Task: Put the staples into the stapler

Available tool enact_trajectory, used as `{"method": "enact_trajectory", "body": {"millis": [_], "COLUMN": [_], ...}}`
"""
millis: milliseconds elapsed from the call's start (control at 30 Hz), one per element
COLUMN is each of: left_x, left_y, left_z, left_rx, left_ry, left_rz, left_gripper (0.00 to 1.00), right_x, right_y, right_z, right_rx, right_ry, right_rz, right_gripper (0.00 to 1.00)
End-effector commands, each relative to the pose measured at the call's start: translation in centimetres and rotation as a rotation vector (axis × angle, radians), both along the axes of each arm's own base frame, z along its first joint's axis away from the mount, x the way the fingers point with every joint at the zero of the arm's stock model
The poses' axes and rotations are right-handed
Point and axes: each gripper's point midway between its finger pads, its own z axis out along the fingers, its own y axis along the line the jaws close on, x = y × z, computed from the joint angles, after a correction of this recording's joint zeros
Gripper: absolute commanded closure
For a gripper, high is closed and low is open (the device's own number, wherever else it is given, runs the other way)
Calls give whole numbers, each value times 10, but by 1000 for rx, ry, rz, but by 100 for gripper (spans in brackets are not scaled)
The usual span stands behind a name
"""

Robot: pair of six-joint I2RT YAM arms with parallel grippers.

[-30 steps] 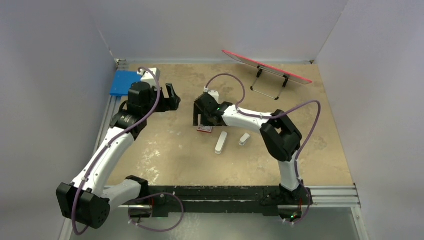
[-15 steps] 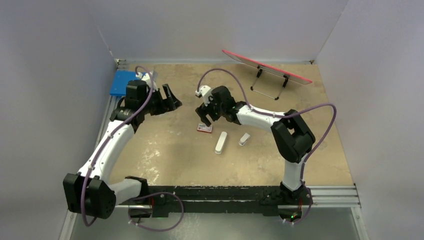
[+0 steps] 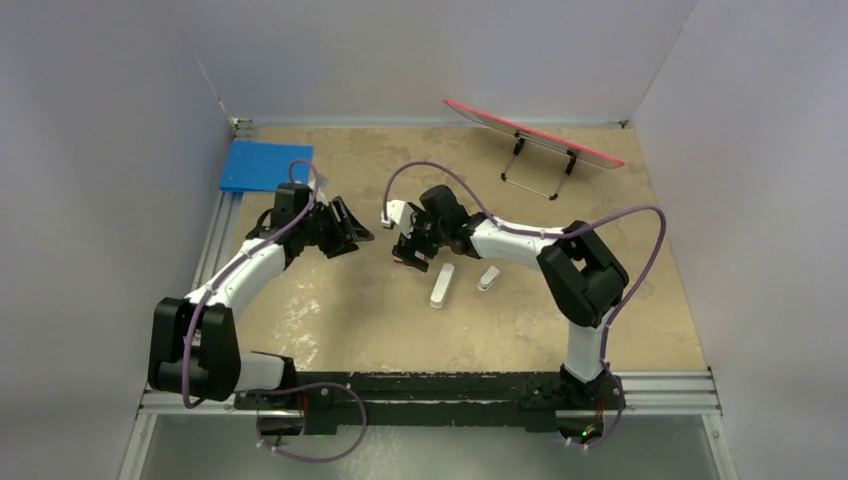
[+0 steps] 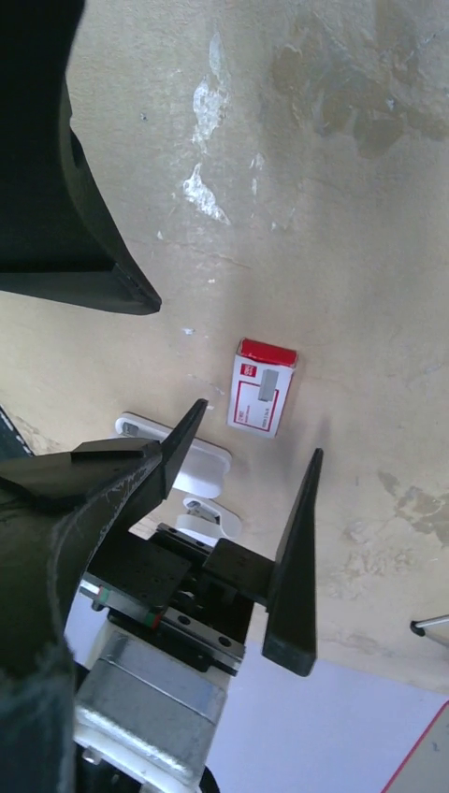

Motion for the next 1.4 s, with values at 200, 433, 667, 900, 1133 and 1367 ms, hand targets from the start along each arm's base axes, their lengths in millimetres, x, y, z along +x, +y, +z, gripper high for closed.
{"method": "enact_trajectory", "body": {"millis": [200, 433, 667, 900, 1133, 1367], "left_x": [18, 18, 8, -8, -14, -10], "left_y": [-5, -9, -15, -24, -36, -40], "left_z": [-13, -25, -37, -54, -67, -72], "left_rx": [-70, -95, -128, -182, -222, -237], "left_ry": [-58, -45, -4, 46, 97, 102], "left_rz": [49, 40, 7, -47, -105, -114], "left_gripper": [53, 53, 53, 53, 53, 58], "right_x": [-4, -3, -11, -27, -40, -50], "right_y": [11, 10, 13, 16, 20, 27], "right_z": [-9, -20, -25, -21, -30, -28], "right_rx": [-1, -21, -24, -7, -14, 4], "right_ry": [-1, 4, 35, 25, 64, 76], "right_rz": [81, 82, 131, 223, 280, 315], "right_gripper": [28, 37, 53, 52, 51, 51]}}
